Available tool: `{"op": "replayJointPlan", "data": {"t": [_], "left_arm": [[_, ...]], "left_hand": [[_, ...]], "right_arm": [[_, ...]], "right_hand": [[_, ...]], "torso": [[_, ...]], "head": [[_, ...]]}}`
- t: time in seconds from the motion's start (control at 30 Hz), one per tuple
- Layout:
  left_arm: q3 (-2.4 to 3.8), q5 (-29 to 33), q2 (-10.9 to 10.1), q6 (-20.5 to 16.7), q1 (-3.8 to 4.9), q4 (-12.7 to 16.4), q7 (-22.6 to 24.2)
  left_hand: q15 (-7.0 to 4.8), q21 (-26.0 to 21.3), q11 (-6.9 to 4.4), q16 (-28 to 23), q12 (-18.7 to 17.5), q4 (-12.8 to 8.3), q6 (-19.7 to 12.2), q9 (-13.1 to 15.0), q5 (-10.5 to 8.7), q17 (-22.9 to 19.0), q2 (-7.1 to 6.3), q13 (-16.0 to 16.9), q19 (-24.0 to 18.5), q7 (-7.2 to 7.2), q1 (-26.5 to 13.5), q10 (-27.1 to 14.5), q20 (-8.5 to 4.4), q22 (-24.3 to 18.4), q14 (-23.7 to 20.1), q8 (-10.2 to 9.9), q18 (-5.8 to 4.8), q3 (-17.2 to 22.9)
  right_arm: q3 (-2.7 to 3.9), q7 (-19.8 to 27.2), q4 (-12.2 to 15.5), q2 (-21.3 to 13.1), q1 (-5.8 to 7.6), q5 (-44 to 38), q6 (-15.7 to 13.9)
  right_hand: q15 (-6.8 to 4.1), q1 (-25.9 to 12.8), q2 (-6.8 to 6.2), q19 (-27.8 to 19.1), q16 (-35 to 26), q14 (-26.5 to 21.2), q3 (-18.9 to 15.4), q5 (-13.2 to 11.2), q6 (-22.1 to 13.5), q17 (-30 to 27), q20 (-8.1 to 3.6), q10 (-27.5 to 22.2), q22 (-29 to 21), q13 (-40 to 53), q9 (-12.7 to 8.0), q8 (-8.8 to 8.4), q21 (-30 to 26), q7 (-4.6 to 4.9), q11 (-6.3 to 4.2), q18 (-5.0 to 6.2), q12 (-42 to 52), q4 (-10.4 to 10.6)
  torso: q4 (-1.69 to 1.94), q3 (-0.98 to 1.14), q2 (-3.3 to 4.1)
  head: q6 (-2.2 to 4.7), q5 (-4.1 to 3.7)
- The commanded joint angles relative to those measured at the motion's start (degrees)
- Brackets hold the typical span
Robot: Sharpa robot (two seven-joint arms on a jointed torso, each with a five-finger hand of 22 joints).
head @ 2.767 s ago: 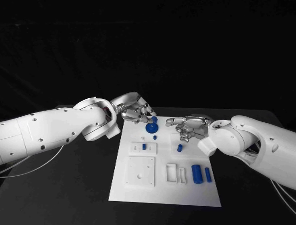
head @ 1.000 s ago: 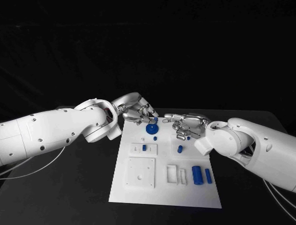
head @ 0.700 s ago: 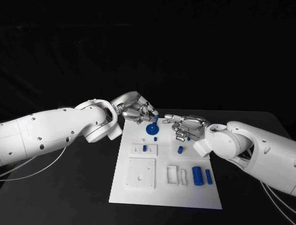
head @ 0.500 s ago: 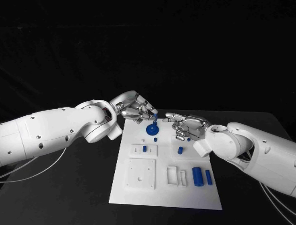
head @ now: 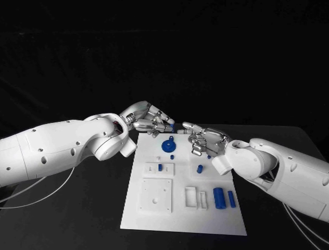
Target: Assemble the parts on the task board
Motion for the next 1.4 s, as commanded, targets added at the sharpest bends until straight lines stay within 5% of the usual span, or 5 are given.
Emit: {"op": "replayJointPlan", "data": {"t": [0.03,0.43,1.4], "left_arm": [[0.18,4.01,0.22,-0.19,0.12,0.21,1.18],[1.05,5.44,0.74,0.14,0.12,0.3,1.22],[1.13,6.16,1.12,1.26,0.12,0.22,0.97]], "left_hand": [[-0.05,0.28,-0.04,-0.34,-0.18,-0.46,0.18,0.06,0.24,0.12,0.18,0.05,0.44,-0.09,-0.48,0.33,-0.01,1.07,0.3,0.02,0.42,0.11],[-0.06,0.25,-0.04,-0.46,-0.2,-0.77,0.13,0.06,0.26,0.24,0.24,0.13,0.5,-0.07,-0.72,0.33,-0.01,1.05,0.38,0.0,0.45,0.16],[-0.07,0.24,-0.05,-0.56,-0.2,-1.03,0.16,0.06,0.24,0.37,0.36,0.19,0.55,-0.08,-0.89,0.41,-0.02,1.05,0.47,0.01,0.46,0.18]], "right_arm": [[0.0,1.45,-0.13,0.43,-0.16,1.41,2.21],[0.01,1.87,-0.3,1.31,-0.32,2.12,2.81],[0.16,3.64,-0.45,2.05,-0.49,3.03,3.75]], "right_hand": [[0.17,-0.12,0.61,2.33,0.15,-0.28,-0.41,-0.53,-0.58,-0.04,0.38,-0.3,4.13,0.03,0.03,0.21,-0.08,-0.06,0.25,0.85,0.27,0.1],[0.24,-0.47,0.78,2.25,0.16,-0.35,-0.72,-1.06,-0.91,-0.04,0.45,-0.4,4.13,0.04,0.03,0.22,-0.15,0.03,0.34,0.87,0.32,0.43],[0.2,-0.4,2.4,2.19,0.71,-0.27,-0.47,-2.47,-0.36,0.37,0.42,-0.29,4.32,0.18,0.05,0.22,0.82,-0.08,0.26,0.76,0.57,-0.18]], "torso": [[0.03,0.02,0.02],[0.0,0.03,0.01],[-0.01,0.03,-0.01]], "head": [[0.11,0.05],[0.41,0.04],[0.64,-0.07]]}}
